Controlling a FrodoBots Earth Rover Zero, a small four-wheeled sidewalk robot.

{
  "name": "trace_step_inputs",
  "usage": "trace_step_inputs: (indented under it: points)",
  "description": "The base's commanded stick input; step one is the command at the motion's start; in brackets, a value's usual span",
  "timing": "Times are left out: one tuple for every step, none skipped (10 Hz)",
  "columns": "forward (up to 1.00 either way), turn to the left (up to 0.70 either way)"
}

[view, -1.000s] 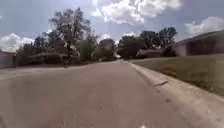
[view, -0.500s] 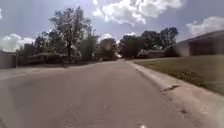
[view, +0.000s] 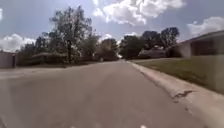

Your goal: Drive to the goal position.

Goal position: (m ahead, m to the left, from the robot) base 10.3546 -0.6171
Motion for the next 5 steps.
trace_step_inputs:
  points:
    - [0.7, 0.0]
    - [0.7, 0.0]
    - [0.7, 0.0]
    - [0.7, 0.0]
    - [0.7, 0.0]
